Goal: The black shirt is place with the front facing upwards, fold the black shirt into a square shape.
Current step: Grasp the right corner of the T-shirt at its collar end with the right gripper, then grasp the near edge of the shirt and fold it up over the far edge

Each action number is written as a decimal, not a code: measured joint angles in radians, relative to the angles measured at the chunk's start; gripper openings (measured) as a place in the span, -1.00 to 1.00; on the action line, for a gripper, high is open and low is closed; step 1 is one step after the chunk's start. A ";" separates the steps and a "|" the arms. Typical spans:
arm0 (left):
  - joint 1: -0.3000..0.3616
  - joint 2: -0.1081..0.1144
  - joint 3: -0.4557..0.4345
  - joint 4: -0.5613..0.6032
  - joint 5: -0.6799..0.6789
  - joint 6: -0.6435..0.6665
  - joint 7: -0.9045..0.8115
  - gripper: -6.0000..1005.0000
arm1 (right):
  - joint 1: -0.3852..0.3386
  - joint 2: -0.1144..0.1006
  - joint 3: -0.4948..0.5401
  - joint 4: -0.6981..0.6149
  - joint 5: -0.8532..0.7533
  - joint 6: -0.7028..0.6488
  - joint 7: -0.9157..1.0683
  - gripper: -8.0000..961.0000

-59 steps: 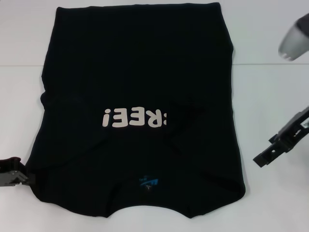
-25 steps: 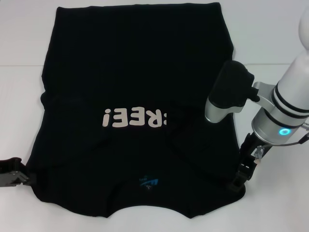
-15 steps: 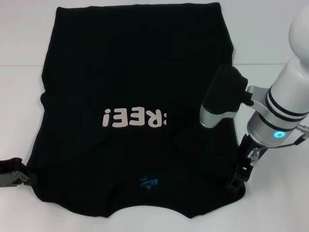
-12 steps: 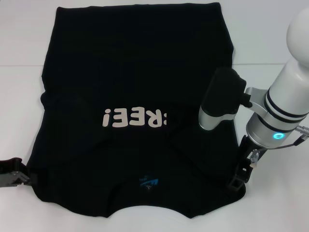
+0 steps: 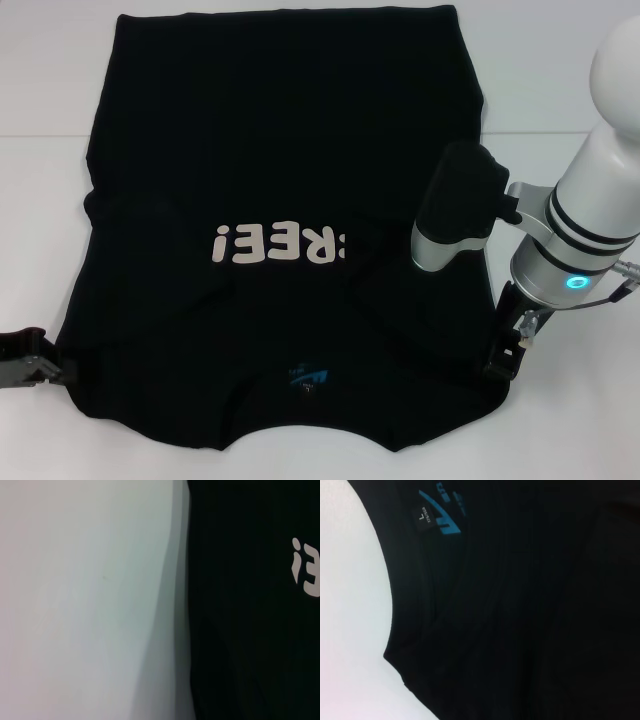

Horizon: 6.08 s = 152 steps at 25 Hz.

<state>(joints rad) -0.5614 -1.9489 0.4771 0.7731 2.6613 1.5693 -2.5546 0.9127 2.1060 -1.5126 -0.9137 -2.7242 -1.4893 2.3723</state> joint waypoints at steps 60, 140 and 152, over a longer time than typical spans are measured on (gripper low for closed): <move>0.010 0.084 0.024 -0.155 -0.005 0.390 0.185 -0.93 | -0.371 -0.188 0.854 0.241 0.308 -0.382 -0.461 -0.91; -0.070 -0.069 -0.443 -0.434 -0.622 -0.464 0.619 -0.89 | -0.175 -0.020 1.108 0.588 0.886 0.666 -0.758 -0.90; 0.003 -0.073 -0.425 -0.426 -0.702 -0.422 0.677 -0.30 | -0.230 -0.040 1.106 0.550 0.908 0.558 -0.764 -0.25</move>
<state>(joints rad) -0.5588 -2.0219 0.0521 0.3472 1.9593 1.1468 -1.8781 0.6826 2.0661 -0.4061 -0.3637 -1.8162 -0.9316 1.6083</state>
